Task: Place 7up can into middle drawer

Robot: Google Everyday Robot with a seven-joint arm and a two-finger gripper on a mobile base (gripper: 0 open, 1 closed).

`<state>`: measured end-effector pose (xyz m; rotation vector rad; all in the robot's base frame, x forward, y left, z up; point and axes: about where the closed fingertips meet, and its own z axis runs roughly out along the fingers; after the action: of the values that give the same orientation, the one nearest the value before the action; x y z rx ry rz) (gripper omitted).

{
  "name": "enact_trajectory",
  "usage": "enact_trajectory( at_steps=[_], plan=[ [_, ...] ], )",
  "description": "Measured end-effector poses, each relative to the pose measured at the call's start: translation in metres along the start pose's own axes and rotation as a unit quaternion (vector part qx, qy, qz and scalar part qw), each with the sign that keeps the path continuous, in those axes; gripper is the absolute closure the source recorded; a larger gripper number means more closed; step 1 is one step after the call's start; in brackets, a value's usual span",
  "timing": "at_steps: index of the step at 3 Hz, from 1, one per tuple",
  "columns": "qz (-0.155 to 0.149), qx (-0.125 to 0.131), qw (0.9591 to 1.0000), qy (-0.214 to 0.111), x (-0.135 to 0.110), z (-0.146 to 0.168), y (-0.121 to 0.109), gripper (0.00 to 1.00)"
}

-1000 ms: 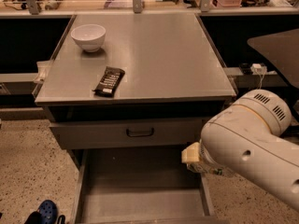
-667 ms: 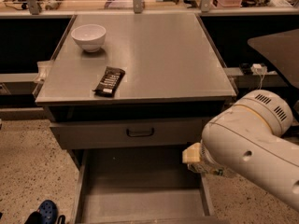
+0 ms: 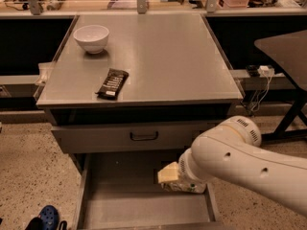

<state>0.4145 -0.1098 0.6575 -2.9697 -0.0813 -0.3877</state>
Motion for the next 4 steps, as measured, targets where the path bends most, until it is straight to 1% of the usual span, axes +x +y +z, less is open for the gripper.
enact_trajectory(
  at_steps=[1, 2, 3, 4],
  plan=[
    [-0.039, 0.037, 0.9927, -0.108, -0.063, 0.119, -0.049, 1.0],
    [-0.029, 0.054, 0.9874, -0.146, -0.089, 0.165, -0.053, 1.0],
    [-0.027, 0.056, 0.9858, -0.156, -0.095, 0.172, -0.054, 1.0],
    [-0.024, 0.064, 0.9877, -0.14, -0.091, 0.17, -0.05, 1.0]
  ],
)
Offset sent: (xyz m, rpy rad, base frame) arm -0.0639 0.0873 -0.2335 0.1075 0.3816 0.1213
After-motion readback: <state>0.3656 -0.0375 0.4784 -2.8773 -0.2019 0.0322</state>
